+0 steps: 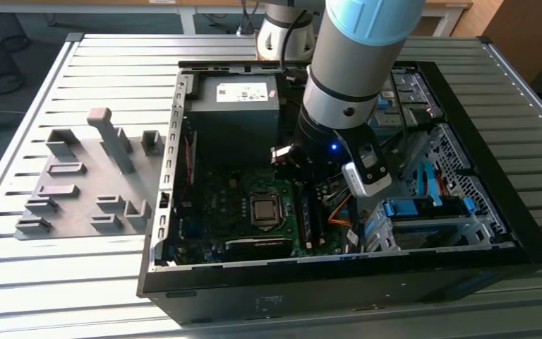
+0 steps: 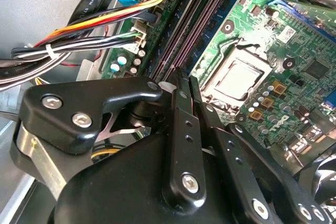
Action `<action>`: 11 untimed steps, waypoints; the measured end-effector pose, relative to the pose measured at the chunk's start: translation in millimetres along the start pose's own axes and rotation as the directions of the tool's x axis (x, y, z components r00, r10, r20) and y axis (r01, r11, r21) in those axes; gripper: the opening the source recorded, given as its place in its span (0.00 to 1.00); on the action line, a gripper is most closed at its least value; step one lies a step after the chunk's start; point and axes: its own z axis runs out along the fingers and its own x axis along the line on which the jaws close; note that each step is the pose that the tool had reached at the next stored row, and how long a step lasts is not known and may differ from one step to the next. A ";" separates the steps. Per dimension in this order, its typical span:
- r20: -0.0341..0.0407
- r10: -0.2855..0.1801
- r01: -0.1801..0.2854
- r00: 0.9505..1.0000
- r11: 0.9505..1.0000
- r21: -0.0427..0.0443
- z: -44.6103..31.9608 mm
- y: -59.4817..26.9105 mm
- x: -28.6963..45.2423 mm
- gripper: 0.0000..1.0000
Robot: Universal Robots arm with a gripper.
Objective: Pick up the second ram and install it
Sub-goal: 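Insert the second ram into the second slot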
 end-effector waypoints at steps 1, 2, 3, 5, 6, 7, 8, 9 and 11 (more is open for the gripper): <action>0.000 0.000 0.000 1.000 1.000 0.004 0.1 0.0 0.0 0.13; 0.001 0.001 -0.001 1.000 1.000 0.008 0.2 0.1 0.0 0.13; 0.001 0.003 -0.003 1.000 1.000 0.010 0.2 0.2 0.0 0.13; 0.001 0.011 -0.011 1.000 1.000 0.011 0.2 0.1 0.1 0.13; 0.001 0.013 -0.013 1.000 1.000 0.011 0.3 0.1 0.1 0.13; 0.001 0.015 -0.015 1.000 1.000 0.011 0.5 0.2 0.4 0.13; 0.001 0.017 -0.017 1.000 1.000 0.010 0.8 0.1 0.7 0.13; 0.001 0.020 -0.020 1.000 1.000 0.010 1.3 0.1 0.7 0.13; 0.001 0.027 -0.027 1.000 1.000 0.009 2.2 0.2 1.1 0.13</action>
